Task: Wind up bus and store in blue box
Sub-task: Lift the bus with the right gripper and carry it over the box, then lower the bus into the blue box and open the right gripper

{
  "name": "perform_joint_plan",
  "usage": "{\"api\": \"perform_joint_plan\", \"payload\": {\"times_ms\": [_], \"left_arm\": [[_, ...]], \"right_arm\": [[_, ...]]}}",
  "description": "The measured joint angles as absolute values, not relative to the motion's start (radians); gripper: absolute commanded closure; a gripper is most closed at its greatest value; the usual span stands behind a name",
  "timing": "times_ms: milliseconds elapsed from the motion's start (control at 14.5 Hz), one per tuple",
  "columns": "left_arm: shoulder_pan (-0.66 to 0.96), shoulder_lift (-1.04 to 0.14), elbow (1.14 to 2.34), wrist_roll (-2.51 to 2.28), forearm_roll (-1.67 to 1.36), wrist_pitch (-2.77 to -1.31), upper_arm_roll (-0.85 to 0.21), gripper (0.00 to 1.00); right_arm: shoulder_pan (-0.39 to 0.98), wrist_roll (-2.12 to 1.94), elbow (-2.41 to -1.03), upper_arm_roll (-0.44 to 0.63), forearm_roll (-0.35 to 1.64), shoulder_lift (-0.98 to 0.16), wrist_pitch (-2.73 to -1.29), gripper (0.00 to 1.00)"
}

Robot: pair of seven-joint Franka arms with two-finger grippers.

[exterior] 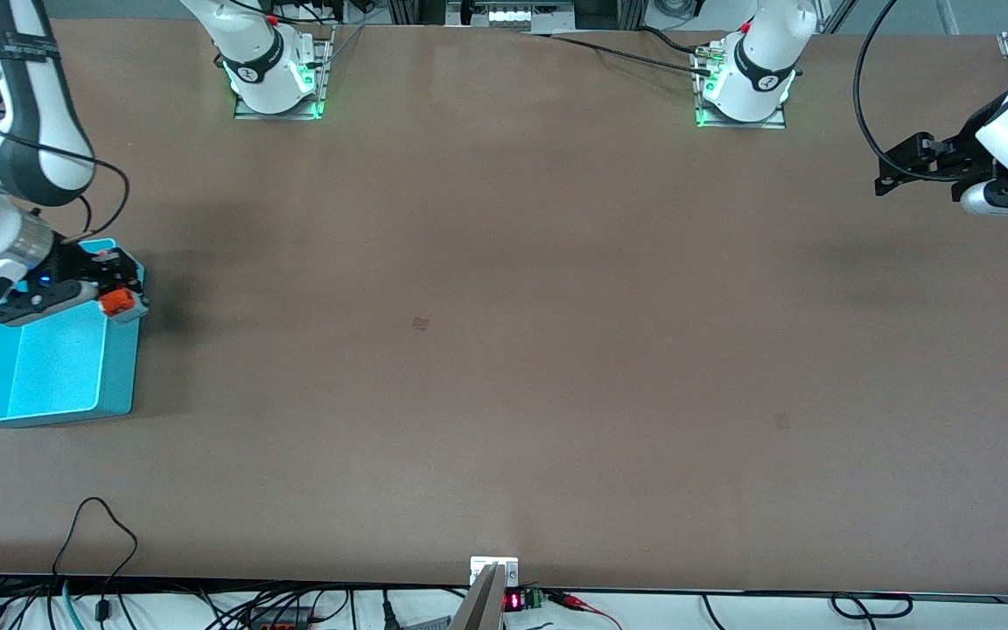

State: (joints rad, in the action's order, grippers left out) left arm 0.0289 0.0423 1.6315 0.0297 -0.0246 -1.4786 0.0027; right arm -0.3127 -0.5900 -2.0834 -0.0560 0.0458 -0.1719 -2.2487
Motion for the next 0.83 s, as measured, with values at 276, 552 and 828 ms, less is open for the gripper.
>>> {"api": "perform_joint_plan", "payload": {"times_ms": [276, 552, 828], "left_arm": [[0.028, 0.042, 1.631, 0.029, -0.025, -1.479, 0.005, 0.0], [0.026, 0.042, 1.631, 0.029, -0.025, -1.479, 0.007, 0.0], [0.026, 0.042, 1.631, 0.029, -0.025, -1.479, 0.007, 0.0]], "right_arm": [[-0.327, -0.578, -2.023, 0.032, 0.039, -0.243, -2.254, 1.0], [-0.371, -0.578, -1.946, 0.063, 0.016, -0.369, -2.287, 1.0], [-0.424, -0.624, -1.92, 0.066, -0.008, -0.491, -2.399, 1.0]]}}
